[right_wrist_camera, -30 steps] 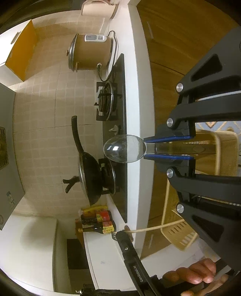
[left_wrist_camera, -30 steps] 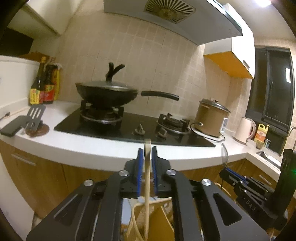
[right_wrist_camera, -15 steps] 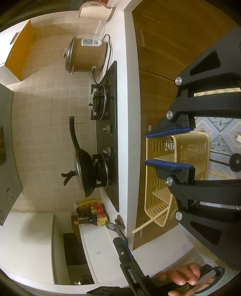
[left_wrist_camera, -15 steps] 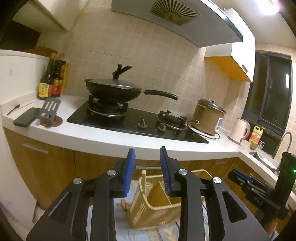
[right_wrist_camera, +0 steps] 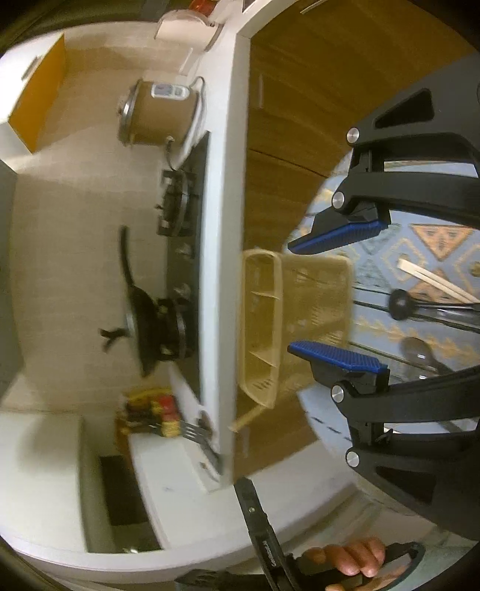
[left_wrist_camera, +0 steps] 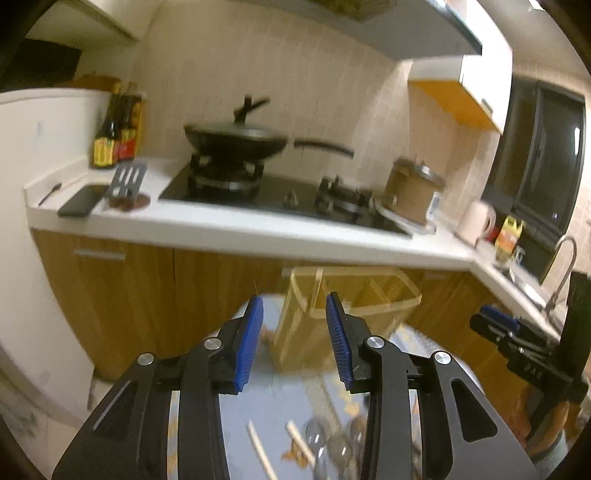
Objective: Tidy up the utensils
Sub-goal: 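Move both grippers back down toward the remaining spoons and black ladle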
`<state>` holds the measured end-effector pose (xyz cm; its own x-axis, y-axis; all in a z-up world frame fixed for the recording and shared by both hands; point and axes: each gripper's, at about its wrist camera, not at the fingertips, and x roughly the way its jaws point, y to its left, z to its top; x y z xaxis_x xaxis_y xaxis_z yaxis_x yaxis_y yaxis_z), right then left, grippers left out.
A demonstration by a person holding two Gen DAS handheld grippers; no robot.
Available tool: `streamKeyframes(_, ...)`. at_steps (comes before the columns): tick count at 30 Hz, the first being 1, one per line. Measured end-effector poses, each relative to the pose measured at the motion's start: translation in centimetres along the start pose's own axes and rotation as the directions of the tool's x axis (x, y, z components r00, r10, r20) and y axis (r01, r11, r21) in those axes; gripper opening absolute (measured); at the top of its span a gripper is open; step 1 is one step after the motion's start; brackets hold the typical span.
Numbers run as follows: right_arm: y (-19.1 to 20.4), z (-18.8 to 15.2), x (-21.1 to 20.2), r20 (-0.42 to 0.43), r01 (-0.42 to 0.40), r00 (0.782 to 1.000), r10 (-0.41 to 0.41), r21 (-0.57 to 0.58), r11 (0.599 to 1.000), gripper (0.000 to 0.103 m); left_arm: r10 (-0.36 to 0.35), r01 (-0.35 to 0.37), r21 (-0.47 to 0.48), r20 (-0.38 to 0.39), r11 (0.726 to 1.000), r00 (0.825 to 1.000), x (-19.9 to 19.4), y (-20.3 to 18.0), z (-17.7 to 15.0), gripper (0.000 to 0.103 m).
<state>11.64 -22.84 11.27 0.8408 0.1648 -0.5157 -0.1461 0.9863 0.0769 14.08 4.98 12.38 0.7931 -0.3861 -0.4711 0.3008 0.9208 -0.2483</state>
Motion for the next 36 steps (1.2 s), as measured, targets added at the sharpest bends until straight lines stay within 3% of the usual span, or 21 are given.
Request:
streamKeyframes(5,1.6,-2.0,1.3,-0.119,0.007,0.993,-0.013,-0.044,0.999,0.045,0.010,-0.004,0.045,-0.133,0.999,0.991,1.5,0.0,-2.9,0.034)
streamKeyframes(10,1.1,-3.7,3.5,-0.259,0.004,0.966,-0.006,-0.006,1.000,0.045,0.006,0.029,0.117,-0.283,0.993,0.959,4.0,-1.0,-5.9,0.034)
streamKeyframes(17,-1.3,-6.6,7.9,-0.459,-0.051,0.881,0.113,0.147,0.988,0.045,-0.091,0.150,0.094,-0.457,0.984,0.885,7.4,-1.5,-8.6,0.034)
streamKeyframes(22,-2.9,-8.2,10.0,-0.503,-0.065,0.839,0.207,0.285,0.956,0.045,-0.132,0.176,0.037,-0.516,0.984,0.846,9.8,-1.1,-8.6,0.034)
streamKeyframes(28,-3.0,-8.6,10.0,-0.512,-0.067,0.832,0.211,0.286,0.956,0.045,-0.074,0.136,0.071,-0.559,0.988,0.826,13.1,-2.4,-8.9,0.034)
streamKeyframes(32,-3.1,-8.3,9.8,-0.509,-0.065,0.836,0.205,0.279,0.958,0.045,0.006,0.084,0.132,-0.568,0.988,0.823,14.9,-3.4,-9.5,0.034)
streamKeyframes(36,-3.5,-7.9,10.0,-0.509,-0.062,0.837,0.203,0.281,0.958,0.045,0.037,0.076,0.165,-0.590,0.983,0.806,16.0,-3.9,-10.4,0.034)
